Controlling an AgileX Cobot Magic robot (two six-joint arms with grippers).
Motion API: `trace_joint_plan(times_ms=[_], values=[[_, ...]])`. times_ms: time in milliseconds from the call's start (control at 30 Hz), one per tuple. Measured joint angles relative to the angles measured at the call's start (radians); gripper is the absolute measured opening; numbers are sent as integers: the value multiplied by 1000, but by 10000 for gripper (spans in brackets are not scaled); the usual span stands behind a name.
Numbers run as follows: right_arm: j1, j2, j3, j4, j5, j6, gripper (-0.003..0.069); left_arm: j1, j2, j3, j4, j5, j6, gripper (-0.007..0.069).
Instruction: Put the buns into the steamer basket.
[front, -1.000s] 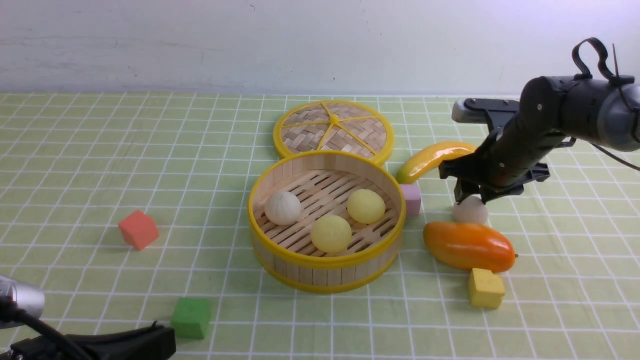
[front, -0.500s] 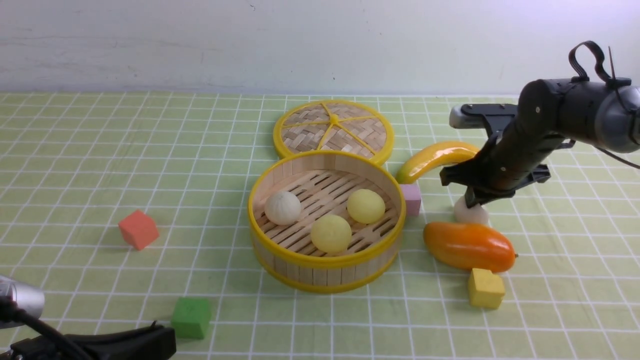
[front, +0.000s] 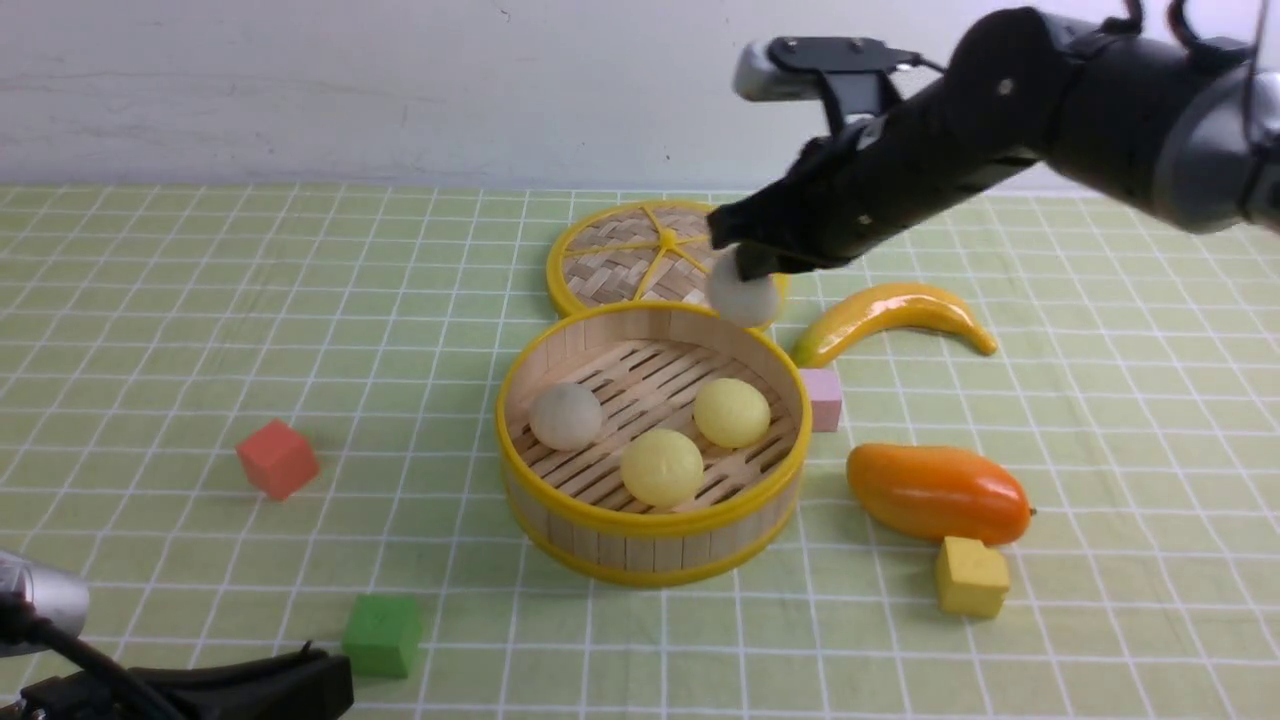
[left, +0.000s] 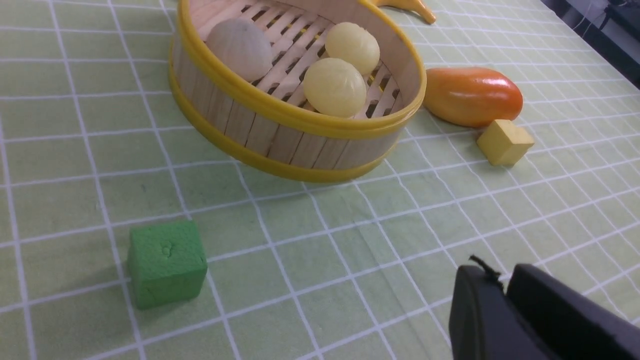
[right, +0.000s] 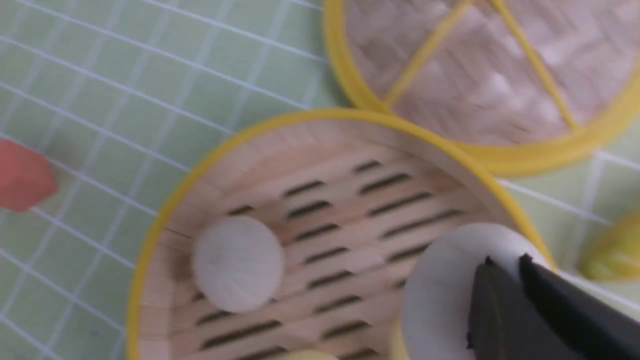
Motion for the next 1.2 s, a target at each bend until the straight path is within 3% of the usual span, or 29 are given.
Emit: trace_joint_plan(times_ms=[200, 300, 367, 400, 433, 567, 700, 767, 867, 900, 933, 967, 1000, 1067, 1200], values=[[78, 154, 0, 13, -171, -9, 52, 0, 0, 0, 0, 0, 0, 85], [93, 202, 1, 13, -214, -9, 105, 0, 0, 0, 0, 0, 0, 88], [95, 218, 1, 17, -233, -9, 203, 0, 0, 0, 0, 0, 0, 91], [95, 218, 1, 17, -233, -9, 211, 0, 0, 0, 0, 0, 0, 91], [95, 213, 1, 17, -234, -9, 286, 0, 0, 0, 0, 0, 0, 92], [92, 140, 2, 3, -144, -9, 441, 0, 0, 0, 0, 0, 0, 93], [81, 24, 3, -22, 28, 20, 476, 0, 0, 0, 0, 0, 0, 94], [69, -119, 9, -105, 234, 102, 427, 0, 0, 0, 0, 0, 0, 94], [70, -203, 46, -173, 326, 154, 365, 0, 0, 0, 0, 0, 0, 98], [79, -284, 115, -218, 382, 201, 286, 0, 0, 0, 0, 0, 0, 101], [81, -284, 125, -222, 388, 201, 286, 0, 0, 0, 0, 0, 0, 101], [96, -366, 208, -258, 418, 251, 205, 0, 0, 0, 0, 0, 0, 102], [98, -375, 230, -262, 420, 257, 197, 0, 0, 0, 0, 0, 0, 102], [117, -511, 376, -288, 422, 327, 90, 0, 0, 0, 0, 0, 0, 105], [123, -658, 520, -295, 422, 375, 17, 0, 0, 0, 0, 0, 0, 110]])
